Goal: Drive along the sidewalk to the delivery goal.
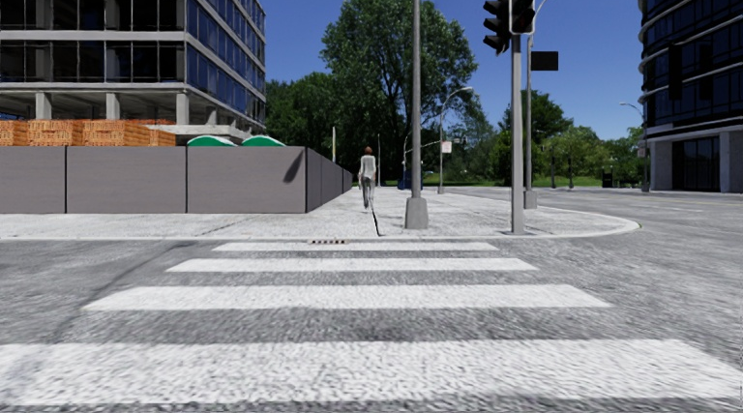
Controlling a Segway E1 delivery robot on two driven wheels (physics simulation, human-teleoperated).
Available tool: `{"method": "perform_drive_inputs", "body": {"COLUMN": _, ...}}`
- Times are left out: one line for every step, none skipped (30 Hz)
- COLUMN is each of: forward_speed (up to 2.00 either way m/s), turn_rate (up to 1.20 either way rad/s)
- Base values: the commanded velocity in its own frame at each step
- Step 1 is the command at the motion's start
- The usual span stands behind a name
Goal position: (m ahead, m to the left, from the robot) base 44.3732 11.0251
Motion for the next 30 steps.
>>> {"method": "perform_drive_inputs", "body": {"forward_speed": 2.0, "turn_rate": 0.0}}
{"method": "perform_drive_inputs", "body": {"forward_speed": 2.0, "turn_rate": 0.0}}
{"method": "perform_drive_inputs", "body": {"forward_speed": 2.0, "turn_rate": 0.0}}
{"method": "perform_drive_inputs", "body": {"forward_speed": 2.0, "turn_rate": 0.0}}
{"method": "perform_drive_inputs", "body": {"forward_speed": 2.0, "turn_rate": 0.0}}
{"method": "perform_drive_inputs", "body": {"forward_speed": 2.0, "turn_rate": 0.0}}
{"method": "perform_drive_inputs", "body": {"forward_speed": 2.0, "turn_rate": 0.0}}
{"method": "perform_drive_inputs", "body": {"forward_speed": 2.0, "turn_rate": 0.0}}
{"method": "perform_drive_inputs", "body": {"forward_speed": 2.0, "turn_rate": 0.0}}
{"method": "perform_drive_inputs", "body": {"forward_speed": 2.0, "turn_rate": 0.0}}
{"method": "perform_drive_inputs", "body": {"forward_speed": 2.0, "turn_rate": 0.0}}
{"method": "perform_drive_inputs", "body": {"forward_speed": 2.0, "turn_rate": 0.0}}
{"method": "perform_drive_inputs", "body": {"forward_speed": 2.0, "turn_rate": 0.0}}
{"method": "perform_drive_inputs", "body": {"forward_speed": 2.0, "turn_rate": 0.0}}
{"method": "perform_drive_inputs", "body": {"forward_speed": 2.0, "turn_rate": 0.0}}
{"method": "perform_drive_inputs", "body": {"forward_speed": 2.0, "turn_rate": 0.0}}
{"method": "perform_drive_inputs", "body": {"forward_speed": 2.0, "turn_rate": 0.0}}
{"method": "perform_drive_inputs", "body": {"forward_speed": 2.0, "turn_rate": 0.0}}
{"method": "perform_drive_inputs", "body": {"forward_speed": 2.0, "turn_rate": 0.0}}
{"method": "perform_drive_inputs", "body": {"forward_speed": 2.0, "turn_rate": 0.0}}
{"method": "perform_drive_inputs", "body": {"forward_speed": 2.0, "turn_rate": 0.0}}
{"method": "perform_drive_inputs", "body": {"forward_speed": 2.0, "turn_rate": 0.0}}
{"method": "perform_drive_inputs", "body": {"forward_speed": 2.0, "turn_rate": 0.0}}
{"method": "perform_drive_inputs", "body": {"forward_speed": 2.0, "turn_rate": 0.0}}
{"method": "perform_drive_inputs", "body": {"forward_speed": 2.0, "turn_rate": 0.0}}
{"method": "perform_drive_inputs", "body": {"forward_speed": 2.0, "turn_rate": 0.0}}
{"method": "perform_drive_inputs", "body": {"forward_speed": 2.0, "turn_rate": 0.0}}
{"method": "perform_drive_inputs", "body": {"forward_speed": 2.0, "turn_rate": 0.0}}
{"method": "perform_drive_inputs", "body": {"forward_speed": 2.0, "turn_rate": 0.0}}
{"method": "perform_drive_inputs", "body": {"forward_speed": 2.0, "turn_rate": 0.0}}
